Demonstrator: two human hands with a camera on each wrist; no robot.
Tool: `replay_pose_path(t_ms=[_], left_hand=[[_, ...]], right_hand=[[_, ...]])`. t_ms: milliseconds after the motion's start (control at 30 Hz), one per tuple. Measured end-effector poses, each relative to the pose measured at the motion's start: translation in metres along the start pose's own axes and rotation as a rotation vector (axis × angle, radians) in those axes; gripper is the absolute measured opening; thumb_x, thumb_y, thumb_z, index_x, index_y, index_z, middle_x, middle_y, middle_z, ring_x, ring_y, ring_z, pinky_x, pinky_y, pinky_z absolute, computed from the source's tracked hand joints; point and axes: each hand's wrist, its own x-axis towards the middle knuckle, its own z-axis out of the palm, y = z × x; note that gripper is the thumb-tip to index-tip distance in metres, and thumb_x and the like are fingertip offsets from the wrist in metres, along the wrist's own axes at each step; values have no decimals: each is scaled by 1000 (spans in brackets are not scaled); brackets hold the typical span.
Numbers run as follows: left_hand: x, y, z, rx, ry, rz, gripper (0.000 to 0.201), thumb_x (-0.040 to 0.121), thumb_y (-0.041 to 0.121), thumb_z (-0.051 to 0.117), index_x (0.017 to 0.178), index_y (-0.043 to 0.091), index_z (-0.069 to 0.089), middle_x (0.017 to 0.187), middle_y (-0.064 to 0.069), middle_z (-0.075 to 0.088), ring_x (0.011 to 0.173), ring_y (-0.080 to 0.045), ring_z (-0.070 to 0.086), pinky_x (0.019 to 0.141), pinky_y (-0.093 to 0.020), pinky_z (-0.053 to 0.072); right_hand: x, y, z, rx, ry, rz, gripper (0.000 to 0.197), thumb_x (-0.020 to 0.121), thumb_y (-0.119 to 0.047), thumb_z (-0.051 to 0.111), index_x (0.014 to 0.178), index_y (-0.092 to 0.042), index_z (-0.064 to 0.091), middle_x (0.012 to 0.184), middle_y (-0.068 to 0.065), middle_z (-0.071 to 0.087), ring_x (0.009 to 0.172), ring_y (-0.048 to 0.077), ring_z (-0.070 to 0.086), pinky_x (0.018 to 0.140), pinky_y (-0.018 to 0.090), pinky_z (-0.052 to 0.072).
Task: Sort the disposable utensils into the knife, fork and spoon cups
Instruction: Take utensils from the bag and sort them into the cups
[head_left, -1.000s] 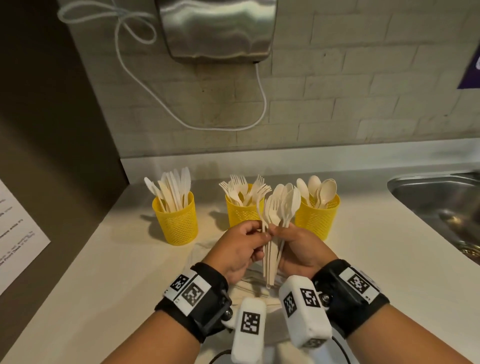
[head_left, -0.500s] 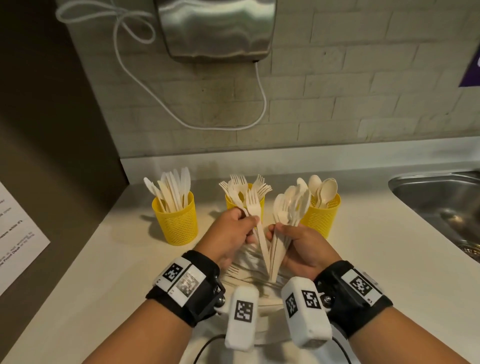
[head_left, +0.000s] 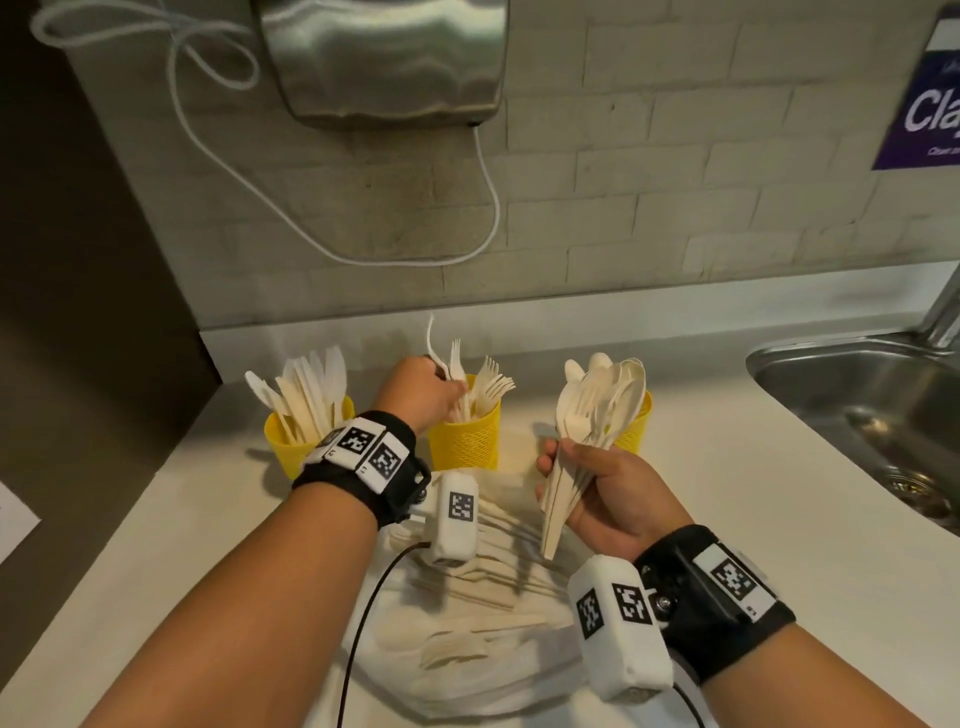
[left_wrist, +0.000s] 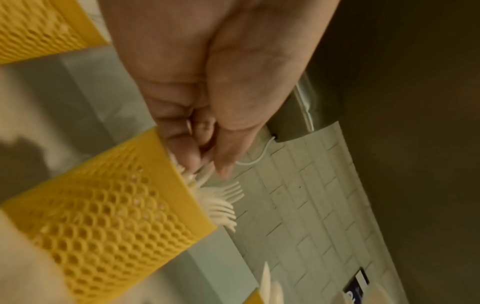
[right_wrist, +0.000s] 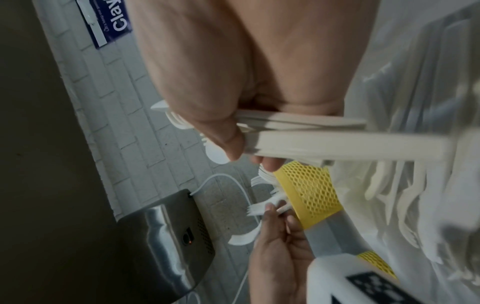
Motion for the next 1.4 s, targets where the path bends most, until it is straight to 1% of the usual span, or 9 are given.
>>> replay_pose_path(t_ms=[167, 267, 433, 667, 967, 1133, 1233, 1333, 1400], left_hand=[[-30, 0, -8, -110, 161, -1, 45, 84, 20, 67, 125, 8, 55, 113, -8, 62, 105, -24, 60, 95, -36, 46], [-62, 7, 11, -191, 51, 82, 20, 84, 26, 65, 104, 24, 60, 91, 7, 61, 86, -14, 58, 79, -28, 47], [-74, 12, 44, -322, -192, 112, 3, 87, 12, 61, 89, 12, 64, 69, 1, 60, 48, 3, 53, 47, -12, 41], [-60, 15, 41, -532, -26, -22, 13, 88, 8, 50, 82, 11, 61, 71, -2, 56, 59, -11, 52, 51, -17, 48], [-6, 79, 49, -692, 272, 225, 17, 86, 11, 60, 74, 21, 53, 69, -1, 62, 62, -12, 68, 72, -35, 58], [12, 81, 97, -275, 85, 195, 8, 82, 13, 58, 75, 18, 58, 70, -6, 69, 71, -23, 69, 79, -38, 56], [7, 73, 103, -48, -2, 199, 22, 83, 17, 62, 104, 13, 65, 107, -13, 69, 100, -28, 64, 93, -35, 49], [-11, 69, 88, -164, 42, 252, 44, 86, 19, 60, 129, 13, 52, 127, -8, 59, 114, -24, 56, 98, -35, 44], [-29, 71, 81, -345, -204, 205, 46, 87, 23, 61, 131, 24, 49, 116, -4, 63, 101, -21, 61, 88, -36, 49]], right_hand=[[-1, -3, -2, -18, 24, 8, 15, 90, -2, 44, 99, -4, 56, 81, 9, 61, 73, 20, 58, 65, 36, 48], [-2, -1, 0, -64, 20, 36, 17, 89, -2, 43, 94, -5, 59, 79, 9, 62, 72, 20, 58, 67, 37, 45], [-5, 6, 2, -208, -28, 69, 25, 84, 2, 42, 101, -4, 60, 76, 8, 63, 69, 19, 62, 62, 34, 49], [-12, 7, -8, -160, -53, 60, 30, 81, 5, 51, 108, -7, 56, 79, 15, 60, 72, 26, 57, 73, 41, 48], [-29, -38, -48, 77, 206, -174, 16, 89, -5, 46, 92, -16, 58, 68, 3, 65, 69, 19, 61, 62, 33, 51], [-35, -45, -54, 69, 195, -199, 21, 90, -5, 43, 103, -15, 56, 75, 6, 61, 66, 20, 60, 62, 35, 50], [-39, -45, -50, -14, 127, -164, 22, 90, -4, 43, 104, -13, 57, 79, 7, 61, 66, 19, 60, 63, 36, 49], [-38, -44, -49, -75, 56, -111, 24, 89, -3, 44, 106, -11, 59, 80, 8, 64, 61, 18, 63, 56, 34, 53], [-35, -41, -47, -111, 18, -45, 27, 87, -3, 43, 108, -8, 60, 79, 8, 67, 61, 19, 64, 55, 33, 54]])
